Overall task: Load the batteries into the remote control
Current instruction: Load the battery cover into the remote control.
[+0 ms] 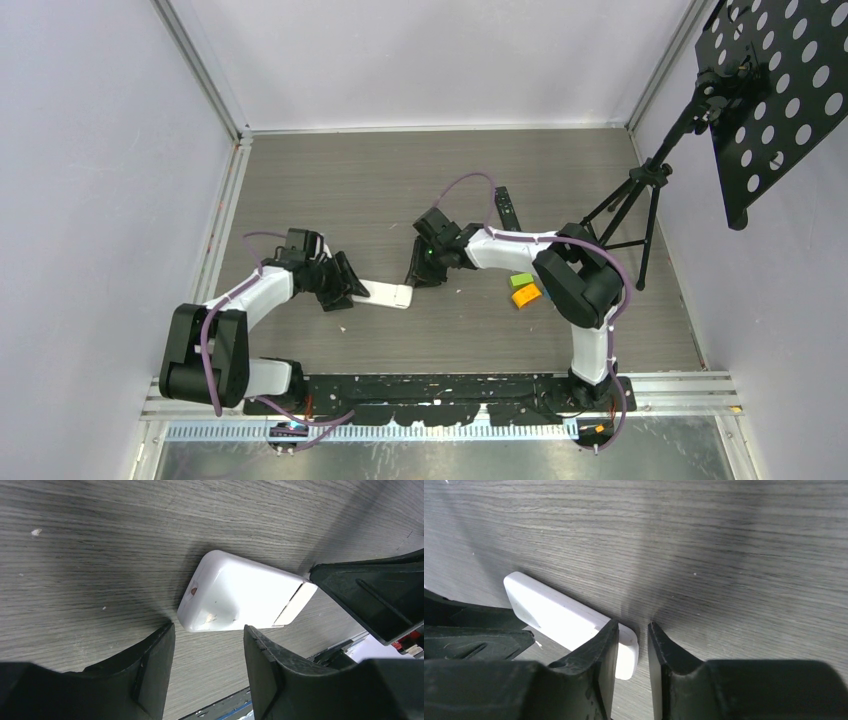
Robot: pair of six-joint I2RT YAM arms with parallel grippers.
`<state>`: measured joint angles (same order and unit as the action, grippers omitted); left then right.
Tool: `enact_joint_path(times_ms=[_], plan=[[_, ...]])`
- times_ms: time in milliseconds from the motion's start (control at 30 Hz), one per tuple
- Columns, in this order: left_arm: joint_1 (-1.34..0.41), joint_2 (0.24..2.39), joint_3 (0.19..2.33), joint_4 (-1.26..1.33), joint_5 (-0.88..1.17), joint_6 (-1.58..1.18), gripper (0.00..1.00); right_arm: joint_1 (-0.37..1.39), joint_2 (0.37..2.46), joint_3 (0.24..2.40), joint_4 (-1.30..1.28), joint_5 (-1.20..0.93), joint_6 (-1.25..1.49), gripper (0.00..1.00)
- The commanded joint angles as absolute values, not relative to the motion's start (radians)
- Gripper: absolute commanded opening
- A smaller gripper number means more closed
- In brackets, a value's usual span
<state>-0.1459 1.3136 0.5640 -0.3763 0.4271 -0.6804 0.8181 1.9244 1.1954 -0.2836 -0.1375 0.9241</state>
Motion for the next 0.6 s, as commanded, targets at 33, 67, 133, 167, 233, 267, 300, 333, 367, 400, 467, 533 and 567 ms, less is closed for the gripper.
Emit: enact_joint_path(times_ms=[33,67,133,167,233,267,300,333,367,400,467,533,567], plan=[[-0.146,1.322,0.553,-0.373,0.405,-0.673,0.54,0.824,1.885,1.195,-0.256,-0.118,0.931,0.41],[-0.146,1.324,0.555,-0.375,0.398,-0.667,0.54,0.824,1.879,1.195,-0.256,-0.111,0.931,0.44],[-0.146,1.327,0.563,-0.384,0.388,-0.658,0.54,0.824,1.865,1.192,-0.255,-0.095,0.933,0.50],[-0.146,1.328,0.566,-0.389,0.383,-0.650,0.54,0.824,1.853,1.186,-0.253,-0.088,0.933,0.53],[-0.146,1.329,0.571,-0.391,0.378,-0.644,0.55,0.824,1.842,1.172,-0.244,-0.089,0.934,0.55],[-0.146,1.329,0.572,-0.393,0.376,-0.641,0.56,0.824,1.840,1.167,-0.241,-0.094,0.935,0.55],[-0.146,1.331,0.573,-0.393,0.377,-0.640,0.56,0.824,1.841,1.164,-0.242,-0.104,0.936,0.56],[-0.146,1.330,0.573,-0.392,0.377,-0.638,0.56,0.824,1.844,1.162,-0.242,-0.113,0.939,0.56],[-0.146,1.331,0.573,-0.393,0.379,-0.637,0.56,0.825,1.846,1.158,-0.241,-0.122,0.943,0.55],[-0.146,1.331,0.573,-0.393,0.379,-0.636,0.56,0.825,1.850,1.154,-0.238,-0.131,0.948,0.54],[-0.146,1.330,0.572,-0.394,0.379,-0.632,0.56,0.825,1.855,1.147,-0.232,-0.141,0.959,0.50],[-0.146,1.332,0.570,-0.393,0.379,-0.632,0.56,0.827,1.856,1.139,-0.220,-0.154,0.971,0.47],[-0.146,1.333,0.569,-0.392,0.380,-0.632,0.56,0.828,1.855,1.135,-0.210,-0.163,0.977,0.47]])
